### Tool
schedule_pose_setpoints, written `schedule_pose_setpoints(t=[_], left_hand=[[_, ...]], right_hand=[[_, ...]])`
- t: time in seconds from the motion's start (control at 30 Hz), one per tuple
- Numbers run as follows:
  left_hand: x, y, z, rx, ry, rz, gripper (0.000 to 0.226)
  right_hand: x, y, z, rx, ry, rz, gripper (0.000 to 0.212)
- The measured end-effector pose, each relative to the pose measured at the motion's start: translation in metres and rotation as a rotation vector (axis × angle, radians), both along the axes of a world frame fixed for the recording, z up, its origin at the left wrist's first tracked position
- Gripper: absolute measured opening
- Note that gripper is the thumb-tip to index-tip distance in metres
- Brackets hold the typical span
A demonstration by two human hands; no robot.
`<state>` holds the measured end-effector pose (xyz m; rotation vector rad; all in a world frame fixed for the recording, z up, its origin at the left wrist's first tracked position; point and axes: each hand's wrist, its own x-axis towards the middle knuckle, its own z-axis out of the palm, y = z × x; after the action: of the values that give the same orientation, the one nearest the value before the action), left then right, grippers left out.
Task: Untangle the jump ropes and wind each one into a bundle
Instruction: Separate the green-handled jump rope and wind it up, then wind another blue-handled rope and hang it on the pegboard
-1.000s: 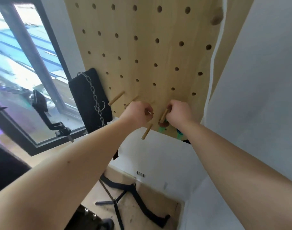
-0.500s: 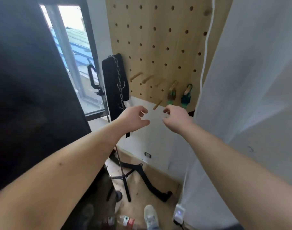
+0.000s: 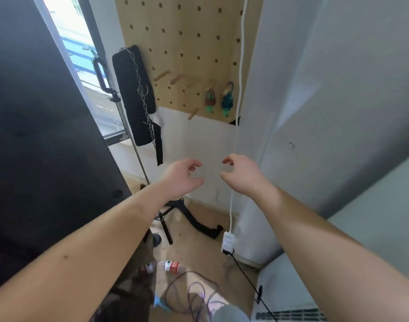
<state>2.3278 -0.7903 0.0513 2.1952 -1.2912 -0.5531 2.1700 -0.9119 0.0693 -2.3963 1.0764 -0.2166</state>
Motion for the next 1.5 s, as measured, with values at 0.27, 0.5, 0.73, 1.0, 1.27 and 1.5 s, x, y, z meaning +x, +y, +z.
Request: schedule_pose_setpoints(t=[0.27,0.5,0.73,1.0,1.27,1.5], left_hand=[[-0.075,0.026,-0.038,0.054,0.08,-0.005,0.056],[-0.152,0.07,-0.095,0.181,0.135,0.112,0.054],[-0.208,0.119,-0.178,0.33,0.213,0.143,0.052],[-0.223,0.14,-0.312,0.405,0.296,0.145,0.04],[-0.213,0.171,-0.53,0.508,0.404,0.16,0.038],[-0.221,0.191,-0.714,0.648,0.407,0.132,0.031]], right_hand=[[-0.082,0.015,-0.037,0.123,0.035,-0.036,0.043],[-0.15,0.055,-0.104,0.247,0.142,0.045,0.046],[-0.201,0.101,-0.194,0.357,0.253,0.109,0.047],[-0.209,0.133,-0.347,0.481,0.376,0.084,0.045],[-0.203,0.166,-0.565,0.563,0.445,-0.016,0.039],[-0.227,0.185,-0.746,0.629,0.552,-0.097,0.027]])
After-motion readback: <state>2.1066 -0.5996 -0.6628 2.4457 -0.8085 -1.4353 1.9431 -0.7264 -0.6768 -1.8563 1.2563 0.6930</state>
